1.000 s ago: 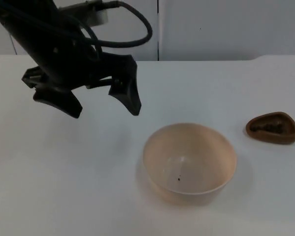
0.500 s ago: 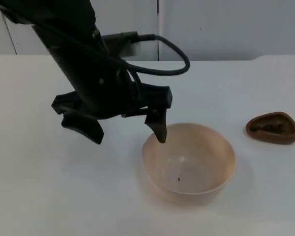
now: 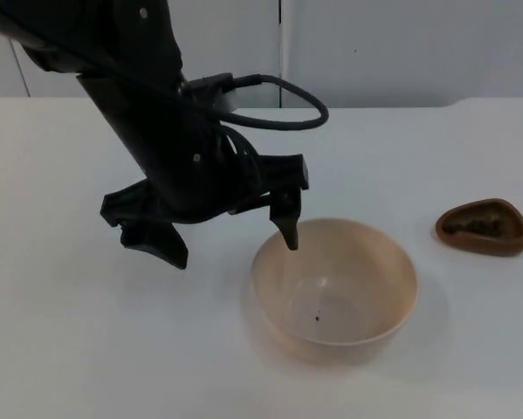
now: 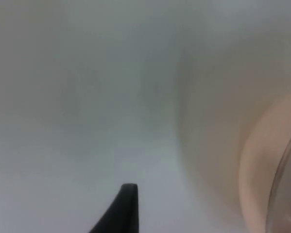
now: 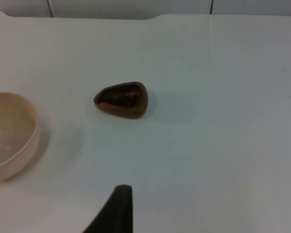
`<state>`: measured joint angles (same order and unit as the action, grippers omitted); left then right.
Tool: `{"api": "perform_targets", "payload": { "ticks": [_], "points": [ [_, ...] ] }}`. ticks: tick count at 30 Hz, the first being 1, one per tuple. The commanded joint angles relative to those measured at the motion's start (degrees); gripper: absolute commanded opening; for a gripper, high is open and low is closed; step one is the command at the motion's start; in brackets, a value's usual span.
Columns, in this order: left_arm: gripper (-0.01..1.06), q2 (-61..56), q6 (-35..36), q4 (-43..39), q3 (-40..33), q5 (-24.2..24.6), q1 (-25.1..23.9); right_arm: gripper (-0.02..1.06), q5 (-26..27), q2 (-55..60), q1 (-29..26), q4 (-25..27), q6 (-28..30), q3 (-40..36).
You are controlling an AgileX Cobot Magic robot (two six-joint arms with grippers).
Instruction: Pick up the bowl with the left hand and pour the coffee beans from the cup into the bowl with the right hand.
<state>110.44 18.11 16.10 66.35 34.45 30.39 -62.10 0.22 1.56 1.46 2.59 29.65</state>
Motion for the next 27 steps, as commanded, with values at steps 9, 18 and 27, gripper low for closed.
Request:
{"api": "perform_targets", "payload": {
  "ticks": [9, 18, 27],
  "points": [
    [1.0, 3.3, 1.9, -0.8, 0.3, -2.2, 0.5, 1.05, 0.3, -0.2, -0.3, 0.2, 0.0, -0.1],
    [0.98, 5.2, 1.9, -1.8, 0.3, -3.3, 0.5, 1.05, 0.3, -0.2, -0.3, 0.2, 0.0, -0.1],
    [0.7, 5.6, 1.7, -2.6, 0.3, -3.3, 0.5, 1.05, 0.3, -0.2, -0.3, 0.1, -0.1, -0.1]
  ]
}}
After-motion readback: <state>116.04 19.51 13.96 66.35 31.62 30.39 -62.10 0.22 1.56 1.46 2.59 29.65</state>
